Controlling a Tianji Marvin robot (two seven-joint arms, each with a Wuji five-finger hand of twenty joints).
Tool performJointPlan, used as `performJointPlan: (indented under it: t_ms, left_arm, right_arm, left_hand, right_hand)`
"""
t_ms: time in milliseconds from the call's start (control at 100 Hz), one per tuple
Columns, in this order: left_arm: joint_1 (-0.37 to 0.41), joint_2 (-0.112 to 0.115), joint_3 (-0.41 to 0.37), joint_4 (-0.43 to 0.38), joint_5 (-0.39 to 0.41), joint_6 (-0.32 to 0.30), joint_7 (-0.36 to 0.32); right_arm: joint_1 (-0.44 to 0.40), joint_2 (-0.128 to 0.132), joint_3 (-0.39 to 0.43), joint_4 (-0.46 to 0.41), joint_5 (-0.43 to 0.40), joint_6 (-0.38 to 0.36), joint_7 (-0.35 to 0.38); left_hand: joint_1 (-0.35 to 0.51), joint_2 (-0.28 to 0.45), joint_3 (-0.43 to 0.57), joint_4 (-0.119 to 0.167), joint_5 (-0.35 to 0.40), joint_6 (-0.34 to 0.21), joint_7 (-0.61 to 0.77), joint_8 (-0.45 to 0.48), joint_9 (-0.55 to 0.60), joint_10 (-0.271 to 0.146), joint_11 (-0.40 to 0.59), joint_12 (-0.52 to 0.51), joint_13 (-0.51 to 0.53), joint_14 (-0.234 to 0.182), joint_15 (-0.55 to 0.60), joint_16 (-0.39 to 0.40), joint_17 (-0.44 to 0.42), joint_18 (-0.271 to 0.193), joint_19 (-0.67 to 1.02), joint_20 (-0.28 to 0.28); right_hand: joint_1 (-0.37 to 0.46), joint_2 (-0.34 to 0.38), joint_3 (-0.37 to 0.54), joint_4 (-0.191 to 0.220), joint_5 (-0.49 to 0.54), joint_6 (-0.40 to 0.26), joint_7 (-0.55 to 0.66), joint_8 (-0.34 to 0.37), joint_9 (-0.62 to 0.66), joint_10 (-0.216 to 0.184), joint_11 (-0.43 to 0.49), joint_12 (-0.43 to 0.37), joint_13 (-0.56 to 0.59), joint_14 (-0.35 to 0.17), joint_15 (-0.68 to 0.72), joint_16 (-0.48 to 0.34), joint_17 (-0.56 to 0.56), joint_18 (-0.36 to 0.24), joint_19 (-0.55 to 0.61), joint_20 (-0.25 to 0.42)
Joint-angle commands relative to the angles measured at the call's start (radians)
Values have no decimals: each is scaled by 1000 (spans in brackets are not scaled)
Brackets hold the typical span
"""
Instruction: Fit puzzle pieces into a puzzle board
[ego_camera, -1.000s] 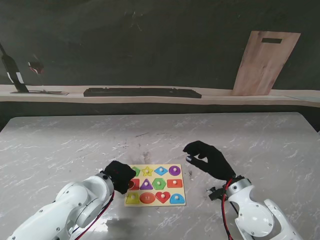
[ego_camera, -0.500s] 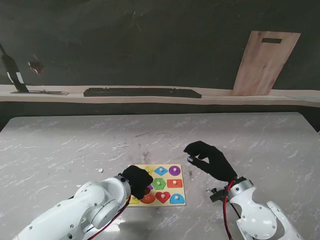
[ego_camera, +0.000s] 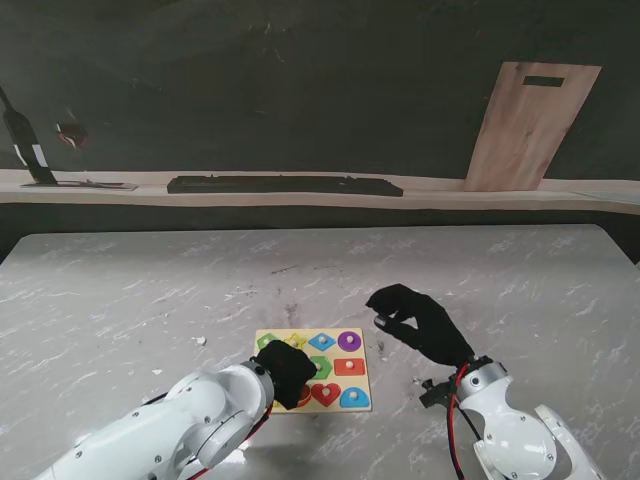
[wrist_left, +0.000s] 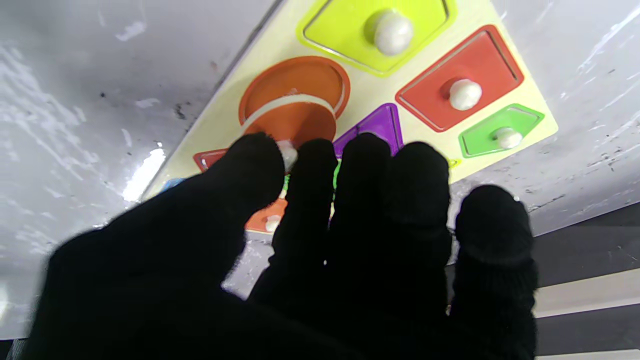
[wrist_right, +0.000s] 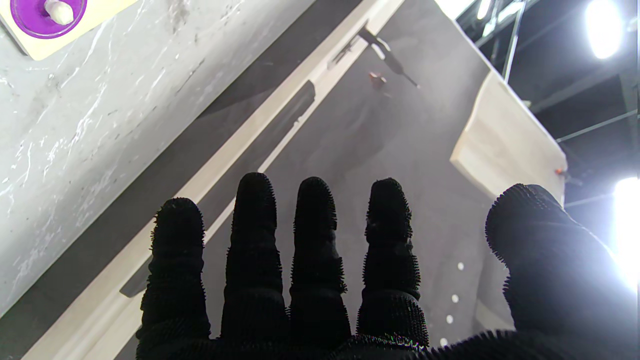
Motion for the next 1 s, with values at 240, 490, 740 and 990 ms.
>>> performJointPlan:
  t_ms: [240, 490, 740, 990]
  left_arm:
    - [-28, -3, 48, 38, -18, 19, 20]
    - [-35, -2, 52, 59, -2, 9, 40]
    - [-34, -3, 53, 65, 1, 6, 50]
    - [-38, -3, 60, 67, -4, 7, 49]
  right_arm:
    - [-8, 1, -1, -7, -5, 1, 0]
    - [-5, 1, -2, -5, -9, 5, -1]
    - [-4, 1, -3, -5, -13, 5, -1]
    - [-4, 1, -4, -4, -14, 7, -1]
  left_hand:
    - [5, -5, 99, 85, 34, -57, 75, 16, 34, 40, 51, 19, 48, -71, 42, 18, 18, -10, 54, 5]
    - [6, -1, 92, 81, 29, -62, 77, 13, 30, 38, 52, 17, 46, -73, 40, 16, 19, -11, 55, 3]
    - [4, 3, 88, 78, 23, -66, 78, 12, 23, 35, 51, 17, 41, -76, 38, 15, 13, -15, 53, 0]
    - [8, 10, 78, 74, 17, -69, 78, 12, 16, 35, 51, 18, 34, -74, 37, 15, 4, -17, 52, 0]
  right_hand:
    - [7, 18, -19, 9, 2, -2, 11, 6, 13, -9, 7, 4, 7, -14, 16, 5, -14, -10, 17, 9]
    - [7, 19, -19, 10, 2, -2, 12, 6, 14, -9, 7, 5, 6, -15, 16, 5, -15, -10, 18, 9]
    - [7, 19, -19, 10, 2, -2, 12, 7, 14, -9, 7, 5, 7, -14, 16, 5, -14, -11, 18, 9]
    - [7, 19, -20, 10, 2, -2, 11, 7, 13, -8, 7, 4, 6, -13, 16, 5, -15, -10, 18, 9]
